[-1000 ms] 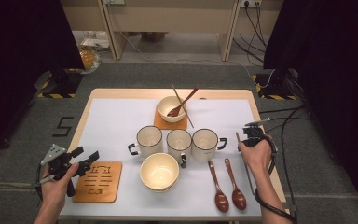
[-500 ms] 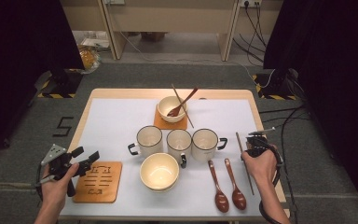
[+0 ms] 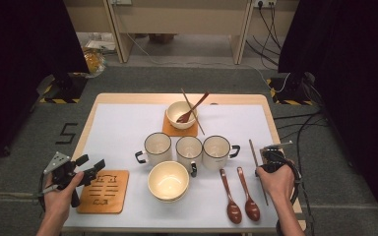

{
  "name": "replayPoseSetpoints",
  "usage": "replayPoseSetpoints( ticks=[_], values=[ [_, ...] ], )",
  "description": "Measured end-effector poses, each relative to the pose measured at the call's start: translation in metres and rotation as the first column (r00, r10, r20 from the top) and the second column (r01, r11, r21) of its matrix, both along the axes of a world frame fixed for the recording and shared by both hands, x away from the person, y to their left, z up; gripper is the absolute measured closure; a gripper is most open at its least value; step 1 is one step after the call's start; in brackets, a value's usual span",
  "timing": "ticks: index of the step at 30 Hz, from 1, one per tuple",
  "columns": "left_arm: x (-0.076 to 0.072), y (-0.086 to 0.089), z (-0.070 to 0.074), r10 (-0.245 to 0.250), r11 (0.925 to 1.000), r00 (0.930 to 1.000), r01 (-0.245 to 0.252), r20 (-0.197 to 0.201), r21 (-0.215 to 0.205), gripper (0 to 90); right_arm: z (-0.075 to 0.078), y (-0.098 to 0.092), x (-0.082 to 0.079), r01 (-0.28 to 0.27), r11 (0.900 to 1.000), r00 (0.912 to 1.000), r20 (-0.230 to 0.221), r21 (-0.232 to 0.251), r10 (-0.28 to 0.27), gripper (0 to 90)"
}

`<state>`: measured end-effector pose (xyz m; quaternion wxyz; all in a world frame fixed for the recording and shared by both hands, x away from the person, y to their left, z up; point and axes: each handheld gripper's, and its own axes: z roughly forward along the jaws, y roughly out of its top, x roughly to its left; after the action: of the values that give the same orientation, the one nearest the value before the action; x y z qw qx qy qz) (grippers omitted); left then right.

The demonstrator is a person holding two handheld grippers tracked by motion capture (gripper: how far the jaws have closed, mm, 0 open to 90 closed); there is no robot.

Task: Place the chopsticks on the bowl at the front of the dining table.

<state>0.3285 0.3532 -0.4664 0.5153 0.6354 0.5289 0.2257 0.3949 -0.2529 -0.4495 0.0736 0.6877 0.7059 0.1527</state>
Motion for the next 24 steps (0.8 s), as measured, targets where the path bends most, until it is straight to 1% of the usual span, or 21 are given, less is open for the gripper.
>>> replayPoseSetpoints(
  ticks=[3,9,18,24],
  values=[
    [0.0,0.0,0.0,0.001,1.0,1.0,-0.001,0.0,-0.001,19.6,0.0,0.0,-0.002,0.003,1.0,1.0,-0.008,0.004,-0.003,72.4],
    [0.0,0.0,0.0,0.001,1.0,1.0,-0.001,0.0,-0.001,19.6,0.0,-0.001,-0.006,0.003,1.0,1.0,-0.009,-0.001,-0.003,72.7],
    [0.0,0.001,0.0,0.003,1.0,1.0,-0.003,0.002,-0.003,19.6,0.001,-0.001,-0.014,-0.002,1.0,0.9994,-0.033,-0.005,0.001,74.5],
    [0.0,0.001,0.001,0.004,1.0,1.0,-0.004,0.001,-0.002,19.6,0.0,-0.001,-0.017,-0.004,1.0,0.9982,-0.06,-0.01,0.003,75.8]
  ],
)
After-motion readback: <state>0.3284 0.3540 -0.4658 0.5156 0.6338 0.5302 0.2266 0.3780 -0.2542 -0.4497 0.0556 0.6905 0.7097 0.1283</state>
